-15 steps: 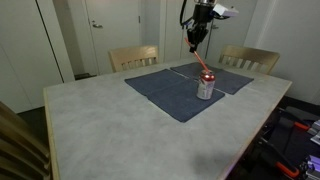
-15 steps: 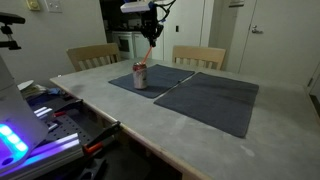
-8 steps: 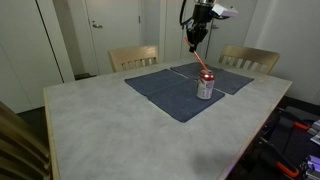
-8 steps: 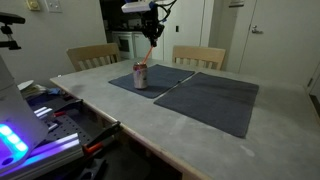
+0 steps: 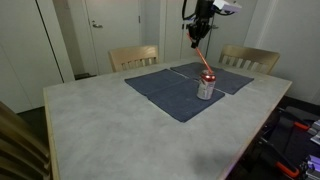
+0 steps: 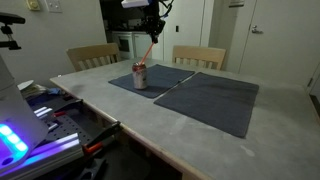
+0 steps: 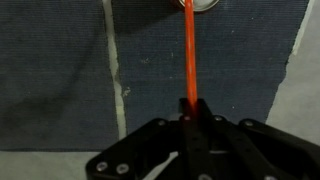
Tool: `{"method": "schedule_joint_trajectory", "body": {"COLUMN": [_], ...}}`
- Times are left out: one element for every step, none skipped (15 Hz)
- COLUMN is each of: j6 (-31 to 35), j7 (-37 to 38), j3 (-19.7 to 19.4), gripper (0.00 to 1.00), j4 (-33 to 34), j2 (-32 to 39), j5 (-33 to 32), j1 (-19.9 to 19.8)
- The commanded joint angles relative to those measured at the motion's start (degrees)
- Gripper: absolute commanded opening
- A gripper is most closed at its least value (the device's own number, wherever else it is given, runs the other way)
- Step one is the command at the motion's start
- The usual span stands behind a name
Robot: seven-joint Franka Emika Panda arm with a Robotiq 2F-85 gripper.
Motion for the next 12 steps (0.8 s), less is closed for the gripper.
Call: {"method": "schedule_joint_trajectory", "body": {"j6": [-2.0,-1.6,-1.6,-1.5,-1.4,-1.3,-1.2,-1.1,-1.0,-0.5,0.2,1.1], "j7": [1.5,1.7,2.1,2.4,2.6,2.8,3.0,3.1,3.2,3.3,3.4,3.5], "j3": [-0.1,-0.1,-0.1,-0.2,-0.2,-0.1,-0.1,-0.1,-0.1,-0.1,-0.1,-0.2], "gripper": [0.02,0.02,0.02,0.02,0.02,0.02,0.02,0.02,0.02,0.02,0.02,0.02], "j4": [-1.7,-2.0,-2.1,-2.2,-2.1,-2.0,-1.9,-1.7,-1.6,-1.8,-1.9,-2.1], "j2": [-3.8,-4.2,-4.7,-5.1,-5.4,-5.6,-5.8,-5.8,-5.9,-6.1,-6.3,-6.5], "j5": [0.2,0.4,0.4,0.4,0.4,0.4,0.2,0.4,0.5,0.8,1.4,2.7], "j1": [-1.3,-1.4,-1.6,-1.7,-1.8,-1.9,-1.9,-1.9,-1.9,-1.9,-1.8,-1.8]}}
